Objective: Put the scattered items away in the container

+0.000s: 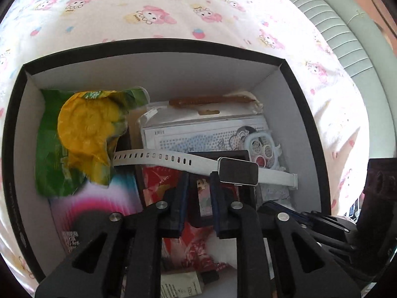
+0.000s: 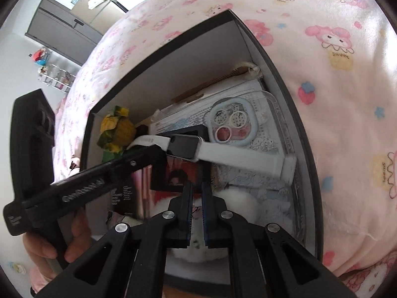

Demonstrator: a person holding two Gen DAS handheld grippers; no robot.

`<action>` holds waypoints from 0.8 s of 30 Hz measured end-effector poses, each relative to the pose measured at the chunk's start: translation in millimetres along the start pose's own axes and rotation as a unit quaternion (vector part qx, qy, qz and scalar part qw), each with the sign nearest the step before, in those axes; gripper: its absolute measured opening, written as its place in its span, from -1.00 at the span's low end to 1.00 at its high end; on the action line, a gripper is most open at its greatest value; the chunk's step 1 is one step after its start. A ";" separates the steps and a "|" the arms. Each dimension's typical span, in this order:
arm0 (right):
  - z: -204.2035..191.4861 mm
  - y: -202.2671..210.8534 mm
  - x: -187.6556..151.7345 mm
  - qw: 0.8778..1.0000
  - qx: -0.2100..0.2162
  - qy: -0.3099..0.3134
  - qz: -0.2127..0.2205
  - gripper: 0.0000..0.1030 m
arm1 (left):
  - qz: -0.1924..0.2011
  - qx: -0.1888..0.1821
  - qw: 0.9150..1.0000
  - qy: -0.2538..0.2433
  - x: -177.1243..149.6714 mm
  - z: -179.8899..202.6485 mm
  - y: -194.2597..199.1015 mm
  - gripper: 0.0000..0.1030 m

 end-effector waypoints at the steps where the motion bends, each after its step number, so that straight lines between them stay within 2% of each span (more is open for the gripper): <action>1: 0.5 -2.0 0.7 1.000 -0.004 -0.001 -0.003 -0.90 | 0.001 -0.008 1.000 0.004 -1.7 -2.1 -0.2 -0.68; 6: 0.0 -9.8 15.4 1.000 -0.023 0.004 -0.009 -0.90 | -0.026 -0.045 0.998 0.022 -8.4 -11.7 -0.9 -0.67; 11: 2.8 -15.8 40.2 0.999 -0.035 0.005 -0.012 -0.90 | -0.004 -0.050 0.998 0.031 -1.8 -17.6 15.3 -0.64; 15: 8.9 -0.3 62.7 0.996 -0.074 -0.002 0.051 -0.90 | -0.018 -0.050 0.998 0.046 -3.2 -24.1 11.4 -0.58; 17: 5.0 1.0 59.3 0.997 -0.049 -0.002 0.051 -0.90 | -0.023 -0.057 0.997 0.051 -5.4 -26.0 12.0 -0.58; 19: 7.3 -2.4 48.0 0.999 -0.043 -0.004 0.033 -0.90 | -0.024 -0.063 0.997 0.048 -7.1 -23.9 16.0 -0.58; 22: 7.7 -1.4 34.5 0.999 -0.025 -0.003 0.022 -0.90 | -0.056 -0.124 0.989 0.061 -20.5 -12.7 19.6 -0.57; 24: 6.7 0.1 29.8 1.000 -0.020 -0.003 0.020 -0.90 | -0.055 -0.124 0.990 0.050 -27.5 -8.5 25.3 -0.52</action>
Point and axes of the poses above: each gripper's, at about its wrist camera, not at the fingertips, and y roughly against the way its jaws point, z to its right, x to its top, the point moved 9 cm from there along -y, roughly the way its jaws point, and after that the axes turned 6 degrees about y, right-handed, at the moved point
